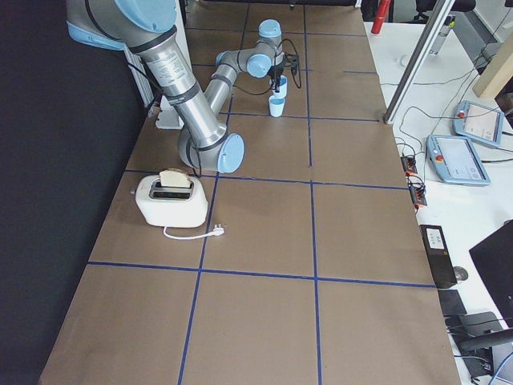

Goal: Stack blue cups with both arms
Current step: 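Lower the held cup into the center cup and open the right gripper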

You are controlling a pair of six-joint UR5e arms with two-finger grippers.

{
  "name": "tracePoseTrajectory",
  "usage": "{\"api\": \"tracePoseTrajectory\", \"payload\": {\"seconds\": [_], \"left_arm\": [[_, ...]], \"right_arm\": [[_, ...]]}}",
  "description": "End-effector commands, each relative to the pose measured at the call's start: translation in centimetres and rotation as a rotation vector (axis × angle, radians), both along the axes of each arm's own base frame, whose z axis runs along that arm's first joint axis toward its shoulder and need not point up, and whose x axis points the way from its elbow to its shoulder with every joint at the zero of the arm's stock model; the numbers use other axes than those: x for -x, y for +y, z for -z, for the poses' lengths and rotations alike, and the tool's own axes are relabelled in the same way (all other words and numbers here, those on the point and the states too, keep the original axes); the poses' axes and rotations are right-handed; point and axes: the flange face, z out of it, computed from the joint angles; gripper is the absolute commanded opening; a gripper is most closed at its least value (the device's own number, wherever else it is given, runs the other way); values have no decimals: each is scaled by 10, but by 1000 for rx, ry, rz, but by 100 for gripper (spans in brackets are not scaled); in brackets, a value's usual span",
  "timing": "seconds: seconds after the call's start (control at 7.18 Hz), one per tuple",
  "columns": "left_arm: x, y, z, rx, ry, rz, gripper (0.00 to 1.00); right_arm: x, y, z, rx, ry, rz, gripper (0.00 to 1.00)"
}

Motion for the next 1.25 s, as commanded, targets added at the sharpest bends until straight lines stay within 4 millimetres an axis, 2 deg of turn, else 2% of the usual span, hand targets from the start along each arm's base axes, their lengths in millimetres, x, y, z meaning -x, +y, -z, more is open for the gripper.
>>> {"api": "tracePoseTrajectory", "payload": {"seconds": [0.0,0.14,0.28,0.84,0.97,1.11], "left_arm": [[3,0,-1,2,-1,5,100],[5,0,-2,3,-1,7,100],[5,-1,-2,4,-1,10,100],[6,0,-3,6,-2,11,100],[10,-2,-8,18,4,17,100],[23,-5,-24,25,35,-7,100]], "right_arm": [[2,1,-1,2,1,3,18],[3,2,-1,2,1,5,41],[4,4,-1,0,2,9,97],[-1,6,3,-6,-9,9,100],[-17,0,3,-4,-15,-2,100],[-54,-9,-8,19,8,-11,100]]}}
